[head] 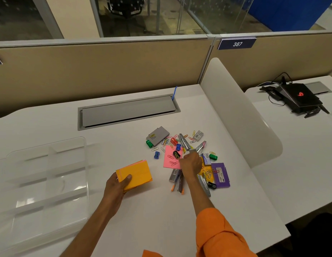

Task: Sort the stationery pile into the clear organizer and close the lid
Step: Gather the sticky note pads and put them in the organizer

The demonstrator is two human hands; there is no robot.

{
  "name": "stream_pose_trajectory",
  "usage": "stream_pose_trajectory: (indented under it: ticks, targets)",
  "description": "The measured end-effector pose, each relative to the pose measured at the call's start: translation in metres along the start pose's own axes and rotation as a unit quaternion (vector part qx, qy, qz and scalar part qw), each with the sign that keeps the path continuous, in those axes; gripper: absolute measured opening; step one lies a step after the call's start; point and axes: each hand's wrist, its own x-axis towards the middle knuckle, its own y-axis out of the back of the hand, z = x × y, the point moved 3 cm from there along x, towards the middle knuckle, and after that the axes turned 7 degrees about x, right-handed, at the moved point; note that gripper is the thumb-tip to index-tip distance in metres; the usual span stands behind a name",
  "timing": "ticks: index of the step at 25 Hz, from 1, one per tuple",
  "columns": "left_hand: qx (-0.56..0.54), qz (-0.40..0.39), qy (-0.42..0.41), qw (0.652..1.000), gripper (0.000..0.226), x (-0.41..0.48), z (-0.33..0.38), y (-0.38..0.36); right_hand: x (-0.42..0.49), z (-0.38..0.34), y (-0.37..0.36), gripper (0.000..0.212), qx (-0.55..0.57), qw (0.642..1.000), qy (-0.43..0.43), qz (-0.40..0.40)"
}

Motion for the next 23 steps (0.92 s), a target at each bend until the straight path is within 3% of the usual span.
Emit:
stream_pose_trajectory:
  ticks: [5,8,10,11,15,21,23]
  targets:
    - [0.0,-0.003,0.004,1.0,0.064,0.001,-0.002,-0.001,0.001,0.0,0.001,0.029,0.013,1.0,-0.015,-0.002]
    - [-0.013,-0.005,0.002,1.0,0.075,-0.002,-0.001,0.0,-0.005,-0.002,0.002,0.014,0.014,1.0,0.002,0.006]
    - [-0.017,-0.01,-0.003,1.0,0.084,-0.002,-0.001,0.001,-0.01,-0.006,0.003,0.03,0.009,1.0,0.008,0.017]
    - [-0.019,-0.011,-0.003,1.0,0.084,-0.003,-0.001,0.001,-0.011,-0.008,0.001,0.027,0.007,1.0,0.008,0.017]
    - [-0.019,-0.009,-0.006,1.0,0.083,-0.006,0.001,-0.001,-0.008,-0.012,-0.01,0.013,-0.025,1.0,-0.006,0.009]
    - [-0.018,-0.009,0.008,1.0,0.061,-0.006,0.0,-0.007,-0.002,-0.015,-0.009,0.033,-0.013,0.999,-0.032,-0.018]
    - [-0.012,-0.011,0.002,1.0,0.067,-0.007,0.002,-0.007,0.002,-0.015,-0.005,0.024,-0.004,0.998,-0.037,-0.041]
